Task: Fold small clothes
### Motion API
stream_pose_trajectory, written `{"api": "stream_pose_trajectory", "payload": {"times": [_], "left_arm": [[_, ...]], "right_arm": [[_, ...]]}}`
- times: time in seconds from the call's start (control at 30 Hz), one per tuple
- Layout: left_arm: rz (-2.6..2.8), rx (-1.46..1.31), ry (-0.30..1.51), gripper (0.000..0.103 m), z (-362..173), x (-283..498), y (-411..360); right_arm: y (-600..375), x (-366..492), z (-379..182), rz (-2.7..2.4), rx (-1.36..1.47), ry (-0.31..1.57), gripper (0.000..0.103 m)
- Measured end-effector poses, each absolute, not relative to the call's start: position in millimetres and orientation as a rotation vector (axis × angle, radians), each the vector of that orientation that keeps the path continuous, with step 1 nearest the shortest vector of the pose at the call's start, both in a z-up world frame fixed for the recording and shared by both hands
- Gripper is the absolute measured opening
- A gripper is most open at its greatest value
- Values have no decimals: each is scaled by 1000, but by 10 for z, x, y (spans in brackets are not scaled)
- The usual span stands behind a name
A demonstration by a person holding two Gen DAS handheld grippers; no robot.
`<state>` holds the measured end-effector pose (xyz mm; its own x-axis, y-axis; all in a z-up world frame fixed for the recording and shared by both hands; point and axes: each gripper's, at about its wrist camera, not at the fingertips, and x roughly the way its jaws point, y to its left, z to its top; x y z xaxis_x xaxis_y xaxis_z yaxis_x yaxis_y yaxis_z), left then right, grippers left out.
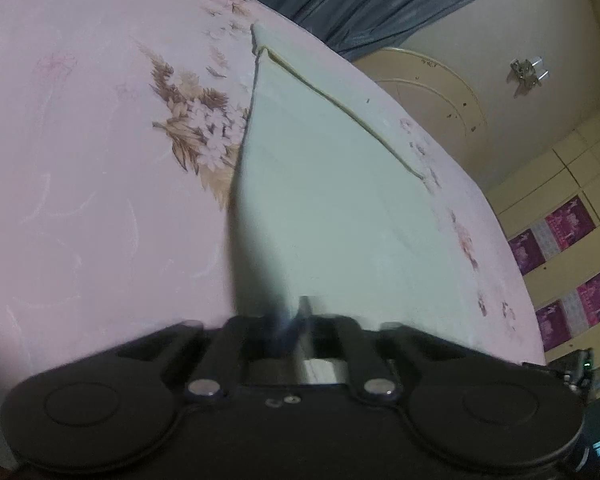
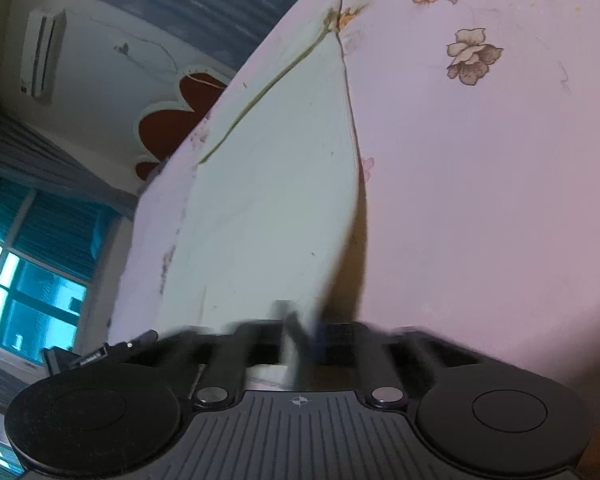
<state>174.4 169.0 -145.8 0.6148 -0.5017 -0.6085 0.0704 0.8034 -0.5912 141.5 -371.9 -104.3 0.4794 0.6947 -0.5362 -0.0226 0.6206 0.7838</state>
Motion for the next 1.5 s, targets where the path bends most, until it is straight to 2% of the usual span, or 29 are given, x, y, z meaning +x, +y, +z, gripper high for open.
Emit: {"api": "stream_pose_trajectory", "payload": {"times": [0.07,0.13,0.23,0.3,0.53,0.7,0.9,1.2,1.5], "left_arm": [[-392,-566,734,3,-1286,1634,1704],[-354,-520,745,3,-1259,1624,1705],[-283,-491,873,3,-1549,1693,1714],[-283,-570,838,3,-1602,1634,1767],[-315,-661,644,3,-1225,1708,1815],[-355,-655,520,3,-781,2315,1776],[-377,-617,498,3,-534,3547,1712],[-331,-638,645,3,-963,5074,1745],[-346,-586,768,4,-1332,5840,1667]], "right_arm": [[-3739,1374,-865,524,782,916,3],[-3799,1301,-695,535,751,852,2],[-3806,1334,-886,487,702,944,2],[-3788,1385,-1001,456,702,996,2],[-3811,1592,-383,477,662,781,2],[-3709,2129,-17,472,616,689,2],[-3721,3165,223,409,611,640,2],[-3753,4788,-311,311,703,752,2],[-3778,5519,-991,245,782,874,3]]}}
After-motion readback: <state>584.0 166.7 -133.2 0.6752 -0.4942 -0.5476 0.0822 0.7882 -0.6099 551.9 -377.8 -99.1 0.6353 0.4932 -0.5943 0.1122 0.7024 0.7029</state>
